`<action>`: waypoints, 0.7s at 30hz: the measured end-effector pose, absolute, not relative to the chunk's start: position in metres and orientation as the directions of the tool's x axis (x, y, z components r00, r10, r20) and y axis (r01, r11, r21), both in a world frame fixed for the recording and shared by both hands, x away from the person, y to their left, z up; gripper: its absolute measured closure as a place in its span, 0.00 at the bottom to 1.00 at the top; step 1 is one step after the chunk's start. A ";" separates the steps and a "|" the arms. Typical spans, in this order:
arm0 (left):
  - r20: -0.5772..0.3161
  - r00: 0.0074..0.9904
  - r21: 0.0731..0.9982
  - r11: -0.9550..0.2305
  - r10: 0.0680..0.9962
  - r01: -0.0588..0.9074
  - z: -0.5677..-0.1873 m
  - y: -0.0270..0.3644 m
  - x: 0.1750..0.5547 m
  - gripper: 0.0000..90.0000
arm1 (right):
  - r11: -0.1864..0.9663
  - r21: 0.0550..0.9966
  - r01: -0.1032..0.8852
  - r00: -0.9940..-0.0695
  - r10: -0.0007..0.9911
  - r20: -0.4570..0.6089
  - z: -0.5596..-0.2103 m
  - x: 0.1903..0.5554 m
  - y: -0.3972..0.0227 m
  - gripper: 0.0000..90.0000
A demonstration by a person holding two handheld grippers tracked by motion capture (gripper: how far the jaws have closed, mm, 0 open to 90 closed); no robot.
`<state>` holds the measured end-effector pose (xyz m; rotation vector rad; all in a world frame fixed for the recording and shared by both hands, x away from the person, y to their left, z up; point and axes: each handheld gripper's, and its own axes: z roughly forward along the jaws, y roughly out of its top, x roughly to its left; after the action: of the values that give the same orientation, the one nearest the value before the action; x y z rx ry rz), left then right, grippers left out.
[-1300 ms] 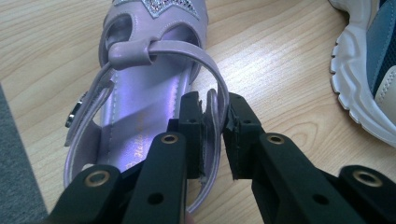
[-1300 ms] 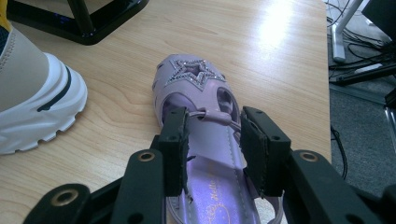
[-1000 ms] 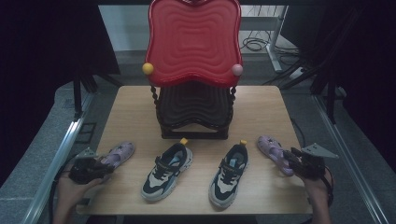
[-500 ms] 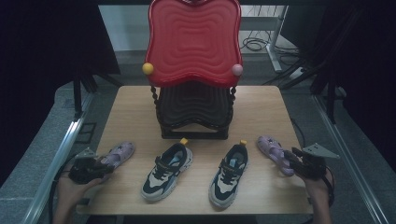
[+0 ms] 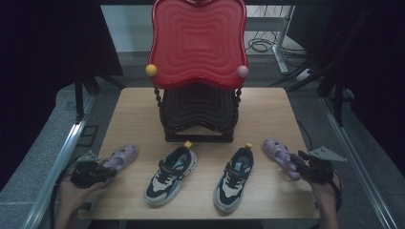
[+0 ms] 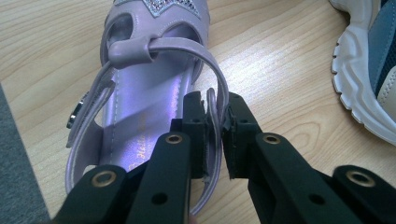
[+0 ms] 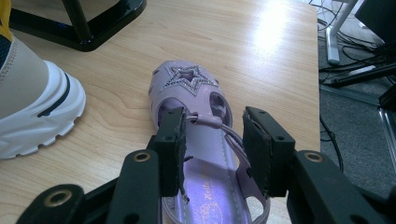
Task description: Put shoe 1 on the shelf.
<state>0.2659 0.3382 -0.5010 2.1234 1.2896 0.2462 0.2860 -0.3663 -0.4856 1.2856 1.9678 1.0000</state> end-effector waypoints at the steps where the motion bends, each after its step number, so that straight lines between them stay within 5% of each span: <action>1: -0.160 0.502 0.603 -0.318 0.850 0.731 -0.501 0.338 0.266 0.90 | 0.254 0.831 0.495 -0.368 0.927 -0.065 -0.486 0.286 -0.366 0.67; 21: -0.151 0.508 0.611 -0.324 0.848 0.722 -0.502 0.332 0.268 0.92 | 0.245 0.842 0.480 -0.396 0.917 -0.041 -0.483 0.288 -0.364 0.67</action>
<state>0.2677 0.3322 -0.5017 2.1239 1.2784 0.2589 0.2878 -0.3635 -0.4829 1.2706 1.9795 1.0504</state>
